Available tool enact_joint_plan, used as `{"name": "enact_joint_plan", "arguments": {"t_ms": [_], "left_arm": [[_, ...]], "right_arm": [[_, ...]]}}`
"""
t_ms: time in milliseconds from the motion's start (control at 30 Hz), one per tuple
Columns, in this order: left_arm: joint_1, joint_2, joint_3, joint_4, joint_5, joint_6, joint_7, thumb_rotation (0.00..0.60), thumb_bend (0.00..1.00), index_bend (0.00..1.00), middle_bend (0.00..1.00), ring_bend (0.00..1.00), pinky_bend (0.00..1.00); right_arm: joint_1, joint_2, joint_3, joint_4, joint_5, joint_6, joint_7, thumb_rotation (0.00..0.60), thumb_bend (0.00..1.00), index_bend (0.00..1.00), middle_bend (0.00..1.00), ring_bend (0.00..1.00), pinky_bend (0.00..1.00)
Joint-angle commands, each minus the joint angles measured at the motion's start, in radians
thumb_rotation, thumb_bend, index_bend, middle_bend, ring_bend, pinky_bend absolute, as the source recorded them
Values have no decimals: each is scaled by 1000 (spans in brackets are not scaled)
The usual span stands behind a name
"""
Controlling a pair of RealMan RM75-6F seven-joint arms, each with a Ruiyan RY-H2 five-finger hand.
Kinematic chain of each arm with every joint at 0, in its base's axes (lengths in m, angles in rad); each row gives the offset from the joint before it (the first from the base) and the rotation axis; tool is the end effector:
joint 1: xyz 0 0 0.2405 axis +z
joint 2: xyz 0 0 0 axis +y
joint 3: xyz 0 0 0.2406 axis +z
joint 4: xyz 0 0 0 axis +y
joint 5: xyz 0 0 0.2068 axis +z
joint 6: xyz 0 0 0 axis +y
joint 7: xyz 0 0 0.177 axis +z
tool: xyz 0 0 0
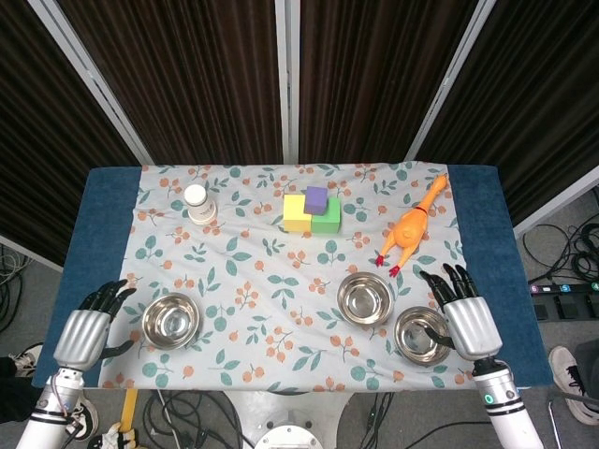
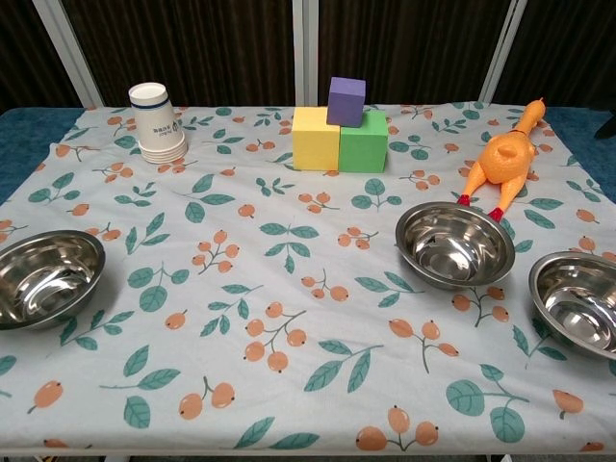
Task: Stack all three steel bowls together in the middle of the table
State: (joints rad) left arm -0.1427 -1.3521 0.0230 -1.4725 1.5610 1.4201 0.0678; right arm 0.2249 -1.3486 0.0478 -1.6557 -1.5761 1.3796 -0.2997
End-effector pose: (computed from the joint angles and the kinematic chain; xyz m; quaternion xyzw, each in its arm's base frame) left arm -0.2828 0.2120 0.0676 -0.6497 -0.3985 -0.3820 0.5227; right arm -0.2169 -0.2394 0.0636 0.6778 -0.3348 0.4081 0.5118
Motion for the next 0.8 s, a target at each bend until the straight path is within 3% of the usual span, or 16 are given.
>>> {"name": "enact_joint_plan", "arguments": {"t_ms": [33, 333, 800], "left_arm": [[5, 6, 0, 5, -5, 3, -12, 600, 85, 214, 205, 126, 227], [17, 26, 0, 29, -18, 11, -73, 600, 86, 214, 205, 126, 228], [19, 24, -7, 90, -31, 2, -161, 600, 85, 215, 205, 126, 228]], "right_arm": [[17, -89, 4, 10, -11, -5, -76, 600, 42, 189, 293, 108, 30], [58, -212, 19, 39, 33, -68, -175, 600, 44, 269, 341, 157, 80], [97, -317, 9, 118, 105, -152, -246, 600, 45, 291, 348, 162, 81]]}}
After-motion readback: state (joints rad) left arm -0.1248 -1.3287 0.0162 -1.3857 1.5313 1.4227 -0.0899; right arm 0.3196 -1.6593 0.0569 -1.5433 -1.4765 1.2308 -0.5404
